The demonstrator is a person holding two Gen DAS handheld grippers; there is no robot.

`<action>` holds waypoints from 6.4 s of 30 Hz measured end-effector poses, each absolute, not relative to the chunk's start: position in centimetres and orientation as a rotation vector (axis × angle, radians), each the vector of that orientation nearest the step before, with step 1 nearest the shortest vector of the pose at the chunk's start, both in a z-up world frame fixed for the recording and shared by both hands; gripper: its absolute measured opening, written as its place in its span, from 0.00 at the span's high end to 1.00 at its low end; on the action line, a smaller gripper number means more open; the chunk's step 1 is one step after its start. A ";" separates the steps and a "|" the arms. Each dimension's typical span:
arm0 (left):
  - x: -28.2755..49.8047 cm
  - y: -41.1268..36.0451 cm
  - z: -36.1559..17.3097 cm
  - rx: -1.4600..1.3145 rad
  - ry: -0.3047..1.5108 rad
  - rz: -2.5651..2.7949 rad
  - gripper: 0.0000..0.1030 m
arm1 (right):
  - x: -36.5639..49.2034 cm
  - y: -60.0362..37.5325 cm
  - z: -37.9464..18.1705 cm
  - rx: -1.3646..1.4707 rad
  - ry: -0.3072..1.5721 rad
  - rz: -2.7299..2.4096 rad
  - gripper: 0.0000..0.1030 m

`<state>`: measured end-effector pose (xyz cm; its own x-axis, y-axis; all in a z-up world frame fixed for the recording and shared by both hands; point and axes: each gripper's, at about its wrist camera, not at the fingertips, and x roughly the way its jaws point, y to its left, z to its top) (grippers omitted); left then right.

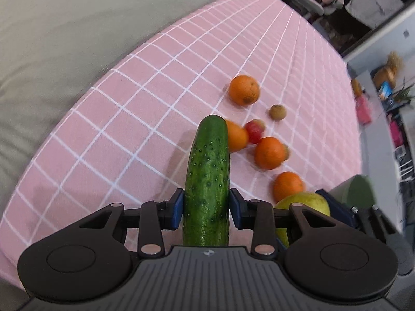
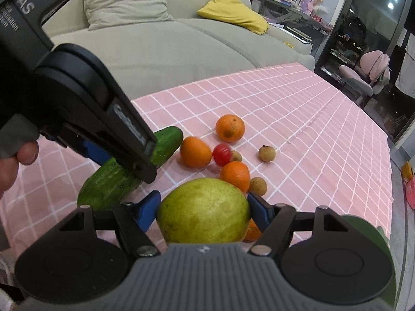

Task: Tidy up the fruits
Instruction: 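Lift the cucumber with the left gripper while the right gripper carries the pear toward the colander, then lower the cucumber into the colander and open the left gripper while the right releases the pear, then withdraw both grippers from the colander back toward the remaining fruits, then grasp an orange with the left gripper while the right gripper grasps another orange, then lift both held oranges and carry them over the green colander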

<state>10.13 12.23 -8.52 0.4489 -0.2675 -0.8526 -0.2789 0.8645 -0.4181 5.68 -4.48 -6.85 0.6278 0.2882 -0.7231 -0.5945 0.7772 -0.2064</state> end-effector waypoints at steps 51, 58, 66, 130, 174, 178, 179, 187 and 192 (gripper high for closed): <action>13.6 -9.2 -7.9 -0.195 1.131 -0.405 0.60 | 10.4 -21.0 -8.8 -0.441 1.135 0.456 0.32; 13.2 -9.9 -7.9 -0.111 1.131 -0.413 0.60 | 10.8 -19.8 -9.0 -0.472 1.155 0.469 0.32; 12.9 -9.3 -6.8 -0.123 1.085 -0.465 0.42 | 12.2 -20.0 -8.5 -0.471 1.187 0.419 0.25; 14.6 10.7 -9.4 -0.335 0.983 -0.078 0.44 | 15.7 -6.5 -9.4 -0.508 1.028 0.604 0.41; 11.6 5.2 -1.5 -0.352 0.917 -0.251 0.54 | 9.4 -9.2 -1.8 -0.352 0.876 0.533 0.60; 10.8 2.7 -0.1 -0.324 0.913 -0.336 0.54 | 7.7 -11.3 -0.5 -0.322 0.864 0.493 0.60; 10.6 2.0 0.1 -0.317 0.914 -0.363 0.54 | 7.3 -11.9 -0.2 -0.316 0.862 0.482 0.60; 9.4 -3.4 0.5 -0.217 0.921 -0.514 0.54 | 5.1 -16.6 0.4 -0.335 0.896 0.397 0.60; 9.1 -7.1 -0.3 -0.118 0.966 -0.597 0.54 | 5.0 -19.3 -0.4 -0.335 0.953 0.354 0.60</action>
